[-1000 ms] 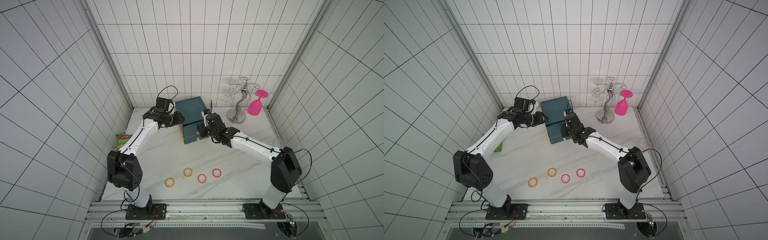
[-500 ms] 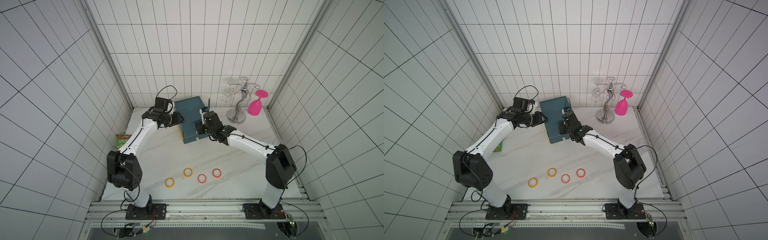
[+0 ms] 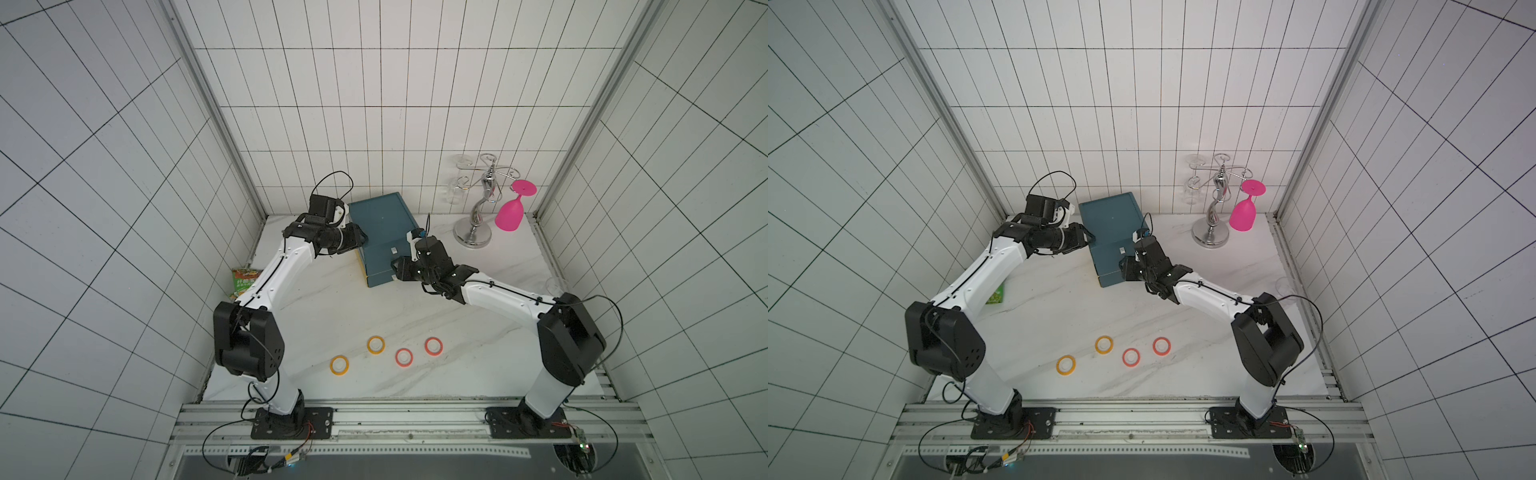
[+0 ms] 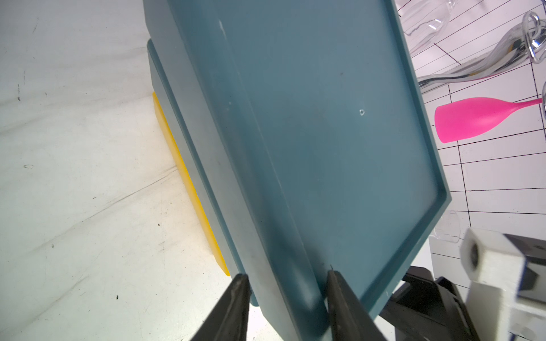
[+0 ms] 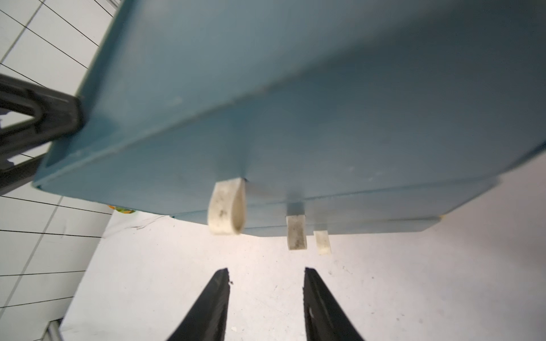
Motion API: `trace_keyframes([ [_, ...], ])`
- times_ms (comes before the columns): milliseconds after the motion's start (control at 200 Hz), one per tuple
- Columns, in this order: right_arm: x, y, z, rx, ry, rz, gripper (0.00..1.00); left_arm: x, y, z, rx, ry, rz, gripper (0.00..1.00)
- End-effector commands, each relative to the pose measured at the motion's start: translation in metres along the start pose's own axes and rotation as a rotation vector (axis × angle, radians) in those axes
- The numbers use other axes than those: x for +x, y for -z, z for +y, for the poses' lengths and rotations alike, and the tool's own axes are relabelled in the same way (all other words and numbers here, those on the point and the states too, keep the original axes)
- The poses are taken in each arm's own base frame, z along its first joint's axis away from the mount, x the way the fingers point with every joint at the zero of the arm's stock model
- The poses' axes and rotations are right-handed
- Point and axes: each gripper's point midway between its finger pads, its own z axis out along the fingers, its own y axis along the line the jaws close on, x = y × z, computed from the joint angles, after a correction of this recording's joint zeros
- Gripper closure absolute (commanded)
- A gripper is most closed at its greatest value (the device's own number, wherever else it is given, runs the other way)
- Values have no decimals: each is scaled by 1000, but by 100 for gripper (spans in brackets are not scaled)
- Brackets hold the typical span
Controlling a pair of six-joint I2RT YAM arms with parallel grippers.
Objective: Place the transparent tape into the drawer according to color
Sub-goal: Close the drawer in the storage box, then open the drawer in the storage box.
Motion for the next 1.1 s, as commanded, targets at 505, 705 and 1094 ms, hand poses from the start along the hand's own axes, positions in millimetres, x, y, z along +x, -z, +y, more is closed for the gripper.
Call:
trace_keyframes([
  [505, -6, -32, -7, -163, -295, -38, 54, 2, 6, 9, -24, 0, 5, 54],
  [705, -3, -32, -14, -145, -322, -43, 53, 2, 5, 11, -25, 2, 6, 54],
  [1094, 6, -24, -25, -120, -360, -42, 53, 0, 6, 11, -23, 4, 4, 54],
])
